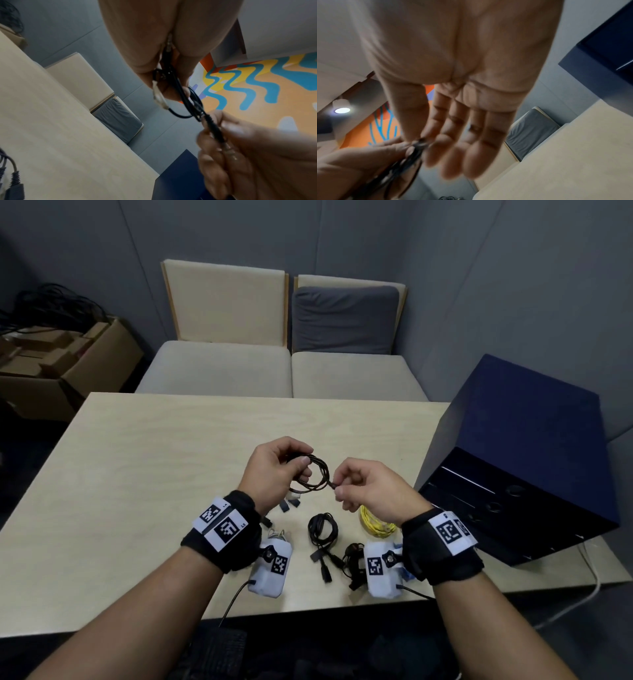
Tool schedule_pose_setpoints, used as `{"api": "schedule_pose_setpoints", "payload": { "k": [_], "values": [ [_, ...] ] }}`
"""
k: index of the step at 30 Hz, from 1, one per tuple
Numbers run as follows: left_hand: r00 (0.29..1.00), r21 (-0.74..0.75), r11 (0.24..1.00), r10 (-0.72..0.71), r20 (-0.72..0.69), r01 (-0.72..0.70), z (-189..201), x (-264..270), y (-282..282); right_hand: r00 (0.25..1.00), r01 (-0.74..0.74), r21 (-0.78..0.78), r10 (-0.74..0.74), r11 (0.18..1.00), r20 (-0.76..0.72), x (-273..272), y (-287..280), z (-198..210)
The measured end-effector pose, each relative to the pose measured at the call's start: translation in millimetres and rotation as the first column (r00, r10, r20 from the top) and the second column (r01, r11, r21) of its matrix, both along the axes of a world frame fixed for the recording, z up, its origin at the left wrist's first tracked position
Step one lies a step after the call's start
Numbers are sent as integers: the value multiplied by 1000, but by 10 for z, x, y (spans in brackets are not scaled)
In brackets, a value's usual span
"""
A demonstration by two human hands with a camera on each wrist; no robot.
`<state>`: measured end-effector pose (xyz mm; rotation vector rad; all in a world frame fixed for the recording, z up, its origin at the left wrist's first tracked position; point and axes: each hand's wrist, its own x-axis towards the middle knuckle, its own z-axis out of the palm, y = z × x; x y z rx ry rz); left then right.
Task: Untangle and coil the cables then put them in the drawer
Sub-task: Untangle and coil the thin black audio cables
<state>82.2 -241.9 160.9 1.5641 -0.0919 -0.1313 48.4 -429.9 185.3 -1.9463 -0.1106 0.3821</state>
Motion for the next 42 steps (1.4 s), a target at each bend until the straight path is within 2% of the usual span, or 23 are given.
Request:
{"api": "schedule_pose_setpoints", "payload": {
  "k": [2, 6, 9, 18, 25, 31, 37, 42],
  "values": [
    [999, -7, 999, -37, -11, 37, -8, -5, -19, 1000, 6, -44, -5, 999, 15, 6, 41, -25],
    [995, -43, 995, -91, -36, 89, -20, -7, -51, 978, 190, 16, -191, 982, 78, 53, 93, -53],
    [992, -54, 993, -110, -65, 107, -50, 16, -49, 979, 194, 66, -197, 979, 46, 59, 176, -114],
    [972, 72, 982, -162, -170, 176, -297, 120, 160, 917, 398, 80, -398, 914, -9, 91, 287, -369],
    [957, 86, 976, -179, -227, 202, -620, 185, 101, 879, 475, 46, -471, 879, -73, 50, 345, -663],
    [927, 91, 978, -146, -344, 188, -1019, 346, -111, 844, 514, -39, -514, 857, -153, 267, 104, -1087],
    [905, 312, 931, -45, -422, 191, -1422, 696, -406, 820, 502, -81, -504, 861, -273, 695, -156, -1530],
    [890, 464, 866, 49, -454, 189, -1593, 918, -625, 804, 462, -128, -476, 877, -357, 1063, -229, -1880]
  ]
}}
